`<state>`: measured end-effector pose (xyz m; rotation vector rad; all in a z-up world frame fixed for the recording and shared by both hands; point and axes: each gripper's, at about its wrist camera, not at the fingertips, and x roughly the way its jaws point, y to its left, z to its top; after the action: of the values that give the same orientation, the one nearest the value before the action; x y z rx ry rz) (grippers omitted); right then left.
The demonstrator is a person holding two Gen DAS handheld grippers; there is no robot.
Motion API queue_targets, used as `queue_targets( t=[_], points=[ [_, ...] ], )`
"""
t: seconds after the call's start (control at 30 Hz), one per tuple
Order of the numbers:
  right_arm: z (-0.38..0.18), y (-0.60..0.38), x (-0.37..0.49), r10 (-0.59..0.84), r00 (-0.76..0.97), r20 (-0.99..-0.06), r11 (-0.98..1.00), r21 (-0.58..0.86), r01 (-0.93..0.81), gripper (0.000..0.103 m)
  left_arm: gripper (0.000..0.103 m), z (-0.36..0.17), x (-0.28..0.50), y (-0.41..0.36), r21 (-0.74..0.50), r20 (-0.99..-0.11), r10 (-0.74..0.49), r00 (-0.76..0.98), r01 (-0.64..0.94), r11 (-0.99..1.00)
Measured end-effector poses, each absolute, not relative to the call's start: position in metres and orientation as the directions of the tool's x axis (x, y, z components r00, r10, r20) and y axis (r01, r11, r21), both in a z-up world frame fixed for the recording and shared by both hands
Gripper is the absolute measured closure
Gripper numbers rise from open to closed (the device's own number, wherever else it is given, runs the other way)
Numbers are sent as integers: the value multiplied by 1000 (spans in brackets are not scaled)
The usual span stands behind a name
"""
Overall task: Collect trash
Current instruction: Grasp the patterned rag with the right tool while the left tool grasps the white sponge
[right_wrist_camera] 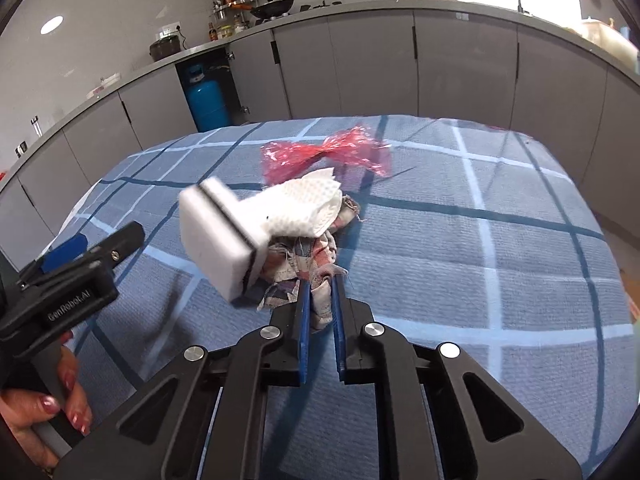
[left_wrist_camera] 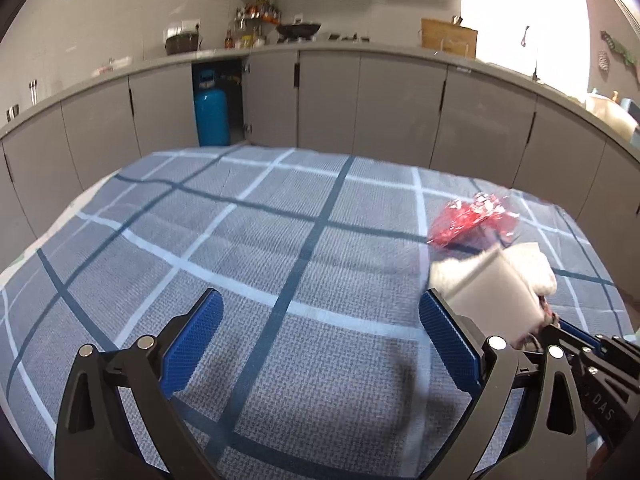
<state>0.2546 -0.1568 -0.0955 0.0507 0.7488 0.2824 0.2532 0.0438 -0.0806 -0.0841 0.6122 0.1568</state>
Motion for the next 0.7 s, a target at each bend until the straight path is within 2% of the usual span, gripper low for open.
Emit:
queue_targets(
  t=[0.13, 0.37, 0.57, 0.7],
  points=[
    [-90, -181, 237, 197, 742, -641, 979, 98, -176, 92, 6, -76, 243, 37, -46, -545, 65, 836, -107, 993],
    [-91, -225, 223, 134, 760, -636, 989, 132, -64, 93, 5, -76, 233, 12, -34, -542, -35, 839, 19, 999],
    [-91, -246, 213, 53, 769, -637, 994, 108, 22, 93, 5, -91, 254, -21, 47, -651, -59, 757, 118, 992],
    [-92, -251, 210, 88, 771, -631, 990, 143, 4, 93, 6, -103, 272, -34, 21, -715, -83, 694, 140, 990]
  ],
)
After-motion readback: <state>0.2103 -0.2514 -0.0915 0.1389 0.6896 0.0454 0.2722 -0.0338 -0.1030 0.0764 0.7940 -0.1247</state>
